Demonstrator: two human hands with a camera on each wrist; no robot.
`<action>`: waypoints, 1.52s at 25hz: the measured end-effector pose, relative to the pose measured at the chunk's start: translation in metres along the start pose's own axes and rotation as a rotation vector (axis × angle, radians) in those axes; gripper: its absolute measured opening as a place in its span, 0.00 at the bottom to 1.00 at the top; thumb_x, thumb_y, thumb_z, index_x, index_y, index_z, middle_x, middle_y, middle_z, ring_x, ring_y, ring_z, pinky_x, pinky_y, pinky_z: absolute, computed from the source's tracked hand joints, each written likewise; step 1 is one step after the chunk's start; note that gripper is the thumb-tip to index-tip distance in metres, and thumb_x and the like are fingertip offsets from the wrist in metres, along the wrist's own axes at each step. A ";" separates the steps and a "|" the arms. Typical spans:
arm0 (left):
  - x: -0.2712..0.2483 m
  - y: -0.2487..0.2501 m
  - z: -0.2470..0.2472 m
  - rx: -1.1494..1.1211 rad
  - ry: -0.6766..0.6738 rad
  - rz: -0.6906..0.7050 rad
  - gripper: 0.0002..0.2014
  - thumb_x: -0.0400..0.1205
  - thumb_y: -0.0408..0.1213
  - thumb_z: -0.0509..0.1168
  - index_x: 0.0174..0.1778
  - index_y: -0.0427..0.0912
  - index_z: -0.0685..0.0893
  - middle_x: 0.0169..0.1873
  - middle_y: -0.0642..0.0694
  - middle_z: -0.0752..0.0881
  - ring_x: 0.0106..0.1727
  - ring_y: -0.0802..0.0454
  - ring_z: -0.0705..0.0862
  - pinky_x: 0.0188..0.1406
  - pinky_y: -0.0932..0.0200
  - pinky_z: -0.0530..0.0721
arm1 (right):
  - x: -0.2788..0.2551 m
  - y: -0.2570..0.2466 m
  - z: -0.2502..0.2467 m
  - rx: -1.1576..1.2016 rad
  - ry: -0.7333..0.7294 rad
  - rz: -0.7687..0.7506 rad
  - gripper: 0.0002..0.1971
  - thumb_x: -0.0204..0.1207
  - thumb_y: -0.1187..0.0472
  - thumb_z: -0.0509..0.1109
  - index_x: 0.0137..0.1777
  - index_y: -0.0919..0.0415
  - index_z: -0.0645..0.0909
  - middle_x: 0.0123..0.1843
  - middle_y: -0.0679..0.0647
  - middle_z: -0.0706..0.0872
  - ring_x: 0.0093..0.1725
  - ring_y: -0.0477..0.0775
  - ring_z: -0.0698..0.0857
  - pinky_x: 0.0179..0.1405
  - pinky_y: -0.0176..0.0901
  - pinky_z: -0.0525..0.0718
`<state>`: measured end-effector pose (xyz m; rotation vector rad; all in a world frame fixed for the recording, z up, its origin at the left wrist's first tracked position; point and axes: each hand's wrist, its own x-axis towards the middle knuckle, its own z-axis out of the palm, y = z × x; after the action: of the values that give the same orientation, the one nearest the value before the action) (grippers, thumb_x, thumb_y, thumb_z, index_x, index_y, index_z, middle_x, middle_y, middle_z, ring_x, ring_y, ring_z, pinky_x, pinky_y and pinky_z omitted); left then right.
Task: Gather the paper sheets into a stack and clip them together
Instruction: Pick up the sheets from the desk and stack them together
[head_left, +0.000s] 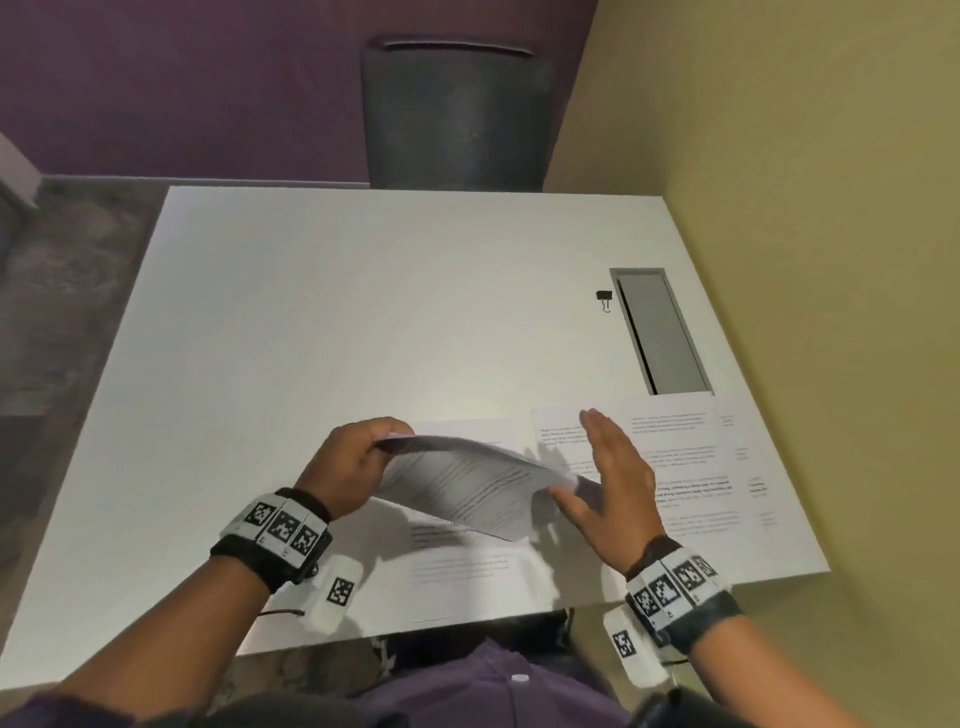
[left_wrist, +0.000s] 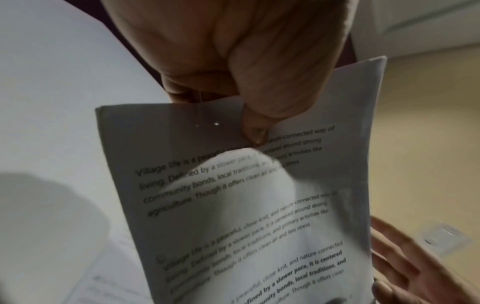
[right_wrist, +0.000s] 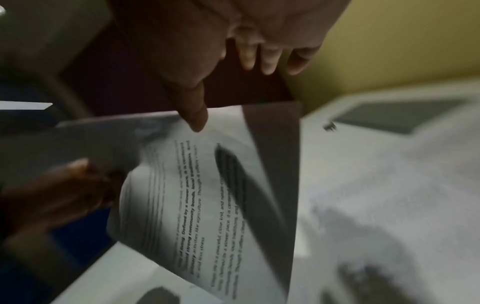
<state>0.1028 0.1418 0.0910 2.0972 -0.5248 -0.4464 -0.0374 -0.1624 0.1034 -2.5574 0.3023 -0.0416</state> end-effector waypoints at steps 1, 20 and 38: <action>0.004 0.013 0.007 0.001 -0.018 0.028 0.23 0.77 0.26 0.58 0.44 0.63 0.86 0.46 0.65 0.89 0.51 0.61 0.87 0.52 0.66 0.82 | 0.002 0.003 -0.006 -0.065 -0.074 -0.122 0.32 0.79 0.51 0.72 0.82 0.49 0.67 0.79 0.46 0.75 0.80 0.49 0.71 0.78 0.54 0.69; -0.005 0.099 0.169 -0.636 0.033 -0.592 0.13 0.84 0.28 0.68 0.64 0.41 0.86 0.52 0.43 0.94 0.48 0.43 0.91 0.52 0.46 0.87 | 0.041 0.117 -0.050 0.873 -0.306 0.377 0.10 0.81 0.70 0.69 0.54 0.57 0.88 0.53 0.58 0.94 0.52 0.65 0.93 0.59 0.71 0.87; -0.005 -0.040 0.176 0.220 0.172 -1.115 0.39 0.64 0.58 0.74 0.67 0.47 0.65 0.61 0.44 0.67 0.64 0.37 0.75 0.54 0.40 0.86 | 0.014 0.114 -0.035 0.508 -0.159 0.537 0.08 0.82 0.66 0.67 0.56 0.56 0.85 0.51 0.58 0.91 0.48 0.60 0.88 0.50 0.48 0.82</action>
<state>0.0189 0.0430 -0.0351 2.4598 0.7967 -0.8273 -0.0506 -0.2769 0.0713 -1.8999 0.7927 0.2530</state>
